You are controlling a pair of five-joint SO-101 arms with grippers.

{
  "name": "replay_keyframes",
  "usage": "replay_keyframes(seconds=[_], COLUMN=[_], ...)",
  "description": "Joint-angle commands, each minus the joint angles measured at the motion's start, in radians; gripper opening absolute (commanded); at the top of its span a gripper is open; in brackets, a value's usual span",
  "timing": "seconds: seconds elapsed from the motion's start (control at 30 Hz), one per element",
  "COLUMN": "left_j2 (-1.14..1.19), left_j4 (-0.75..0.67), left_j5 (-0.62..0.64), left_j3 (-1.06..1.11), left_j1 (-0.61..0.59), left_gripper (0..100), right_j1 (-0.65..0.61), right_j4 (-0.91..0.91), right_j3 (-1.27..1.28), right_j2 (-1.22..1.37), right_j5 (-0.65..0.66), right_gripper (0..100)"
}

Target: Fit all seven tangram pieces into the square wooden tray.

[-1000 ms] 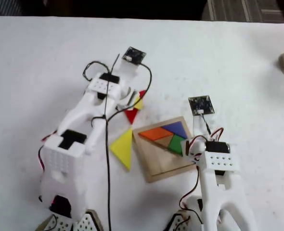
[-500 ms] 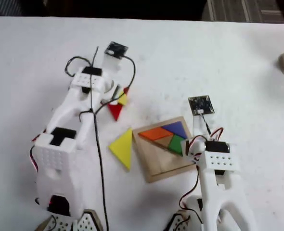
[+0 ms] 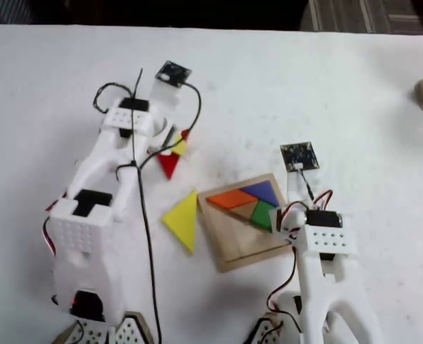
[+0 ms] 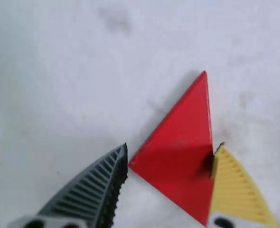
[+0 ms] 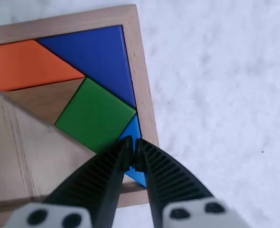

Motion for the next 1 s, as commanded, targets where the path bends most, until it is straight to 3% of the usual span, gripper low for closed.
replay_keyframes(seconds=[0.0,0.3,0.5,0.87,0.97], left_j2=[-0.044,-0.008,-0.002,0.008,0.048], left_j4=[-0.012,0.029,0.037,0.017,0.014], left_j5=[-0.014,-0.015,-0.008,0.091,0.167], left_j3=[-0.058,-0.054,-0.048,-0.043,-0.054], left_j1=[-0.010,-0.016,-0.038,-0.039,-0.027], left_gripper=[29,30,41,35,35], right_j1=[-0.008,-0.008,-0.005,-0.007,-0.007], right_j4=[-0.013,-0.013,-0.013,-0.013,-0.013], right_j3=[-0.005,-0.005,-0.005,-0.005,-0.005], right_j2=[-0.033,-0.033,-0.033,-0.033,-0.033], right_j5=[0.009,0.057,0.069,0.071,0.071], right_gripper=[1.8,1.8,1.7,1.8,1.8])
